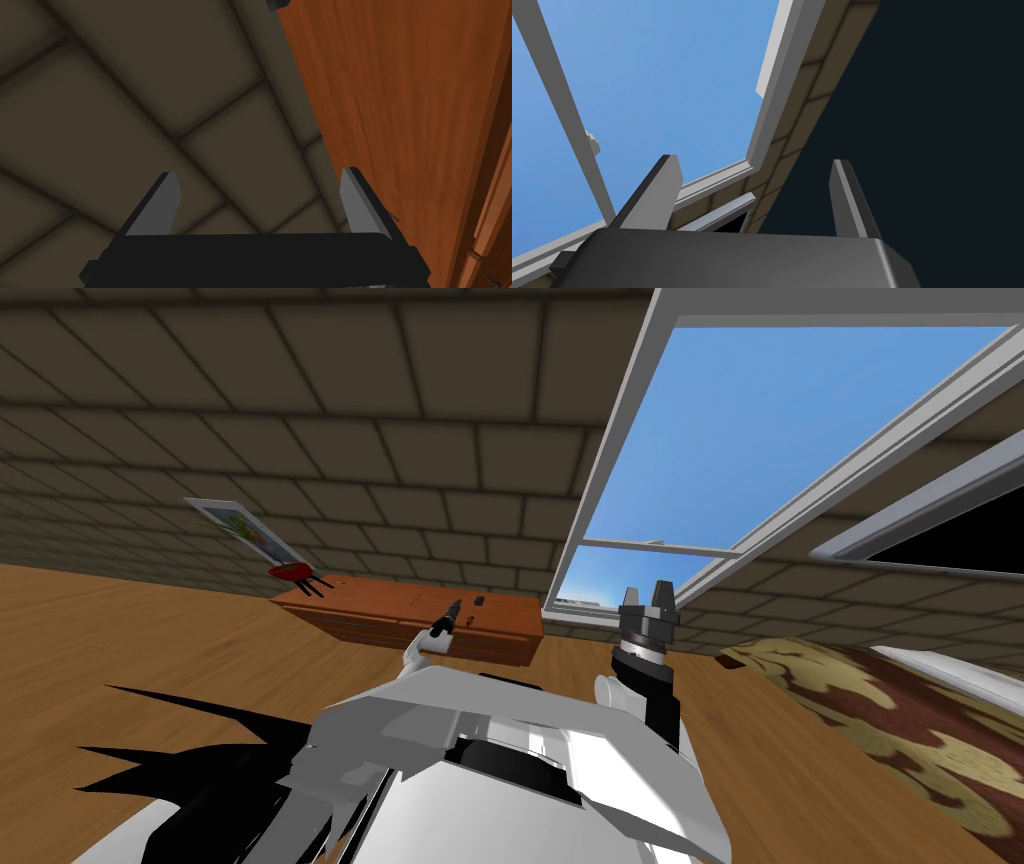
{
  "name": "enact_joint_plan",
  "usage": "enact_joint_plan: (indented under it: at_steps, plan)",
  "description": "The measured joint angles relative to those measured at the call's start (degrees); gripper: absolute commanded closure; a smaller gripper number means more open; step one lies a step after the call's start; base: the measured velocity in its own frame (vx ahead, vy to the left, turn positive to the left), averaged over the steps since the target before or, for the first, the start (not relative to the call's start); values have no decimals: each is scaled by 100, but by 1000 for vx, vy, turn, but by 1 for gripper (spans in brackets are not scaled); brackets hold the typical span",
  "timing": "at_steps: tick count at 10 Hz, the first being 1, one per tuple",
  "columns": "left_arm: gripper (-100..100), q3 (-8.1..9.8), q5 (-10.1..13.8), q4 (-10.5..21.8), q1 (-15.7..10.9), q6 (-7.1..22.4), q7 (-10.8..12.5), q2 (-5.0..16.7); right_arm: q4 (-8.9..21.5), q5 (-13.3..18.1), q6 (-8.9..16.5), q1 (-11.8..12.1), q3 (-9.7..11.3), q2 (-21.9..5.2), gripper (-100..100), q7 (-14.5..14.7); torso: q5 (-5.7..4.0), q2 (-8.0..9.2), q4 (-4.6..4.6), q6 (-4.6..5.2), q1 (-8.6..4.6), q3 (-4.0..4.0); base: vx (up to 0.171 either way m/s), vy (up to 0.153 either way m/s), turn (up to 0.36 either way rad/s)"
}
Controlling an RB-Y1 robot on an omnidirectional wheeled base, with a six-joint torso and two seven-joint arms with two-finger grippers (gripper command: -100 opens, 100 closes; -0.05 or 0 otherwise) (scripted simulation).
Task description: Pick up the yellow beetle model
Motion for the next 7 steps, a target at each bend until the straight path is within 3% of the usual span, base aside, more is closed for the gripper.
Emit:
enact_joint_plan:
  at_steps: [7]
  plan:
    - [-100, -22, -8, 1080, -440, 417, 72, 158, 0, 0, 0, 0, 0, 0, 0, 0, -2, -10, -1, 1, -9, -5, 30, -25, -26]
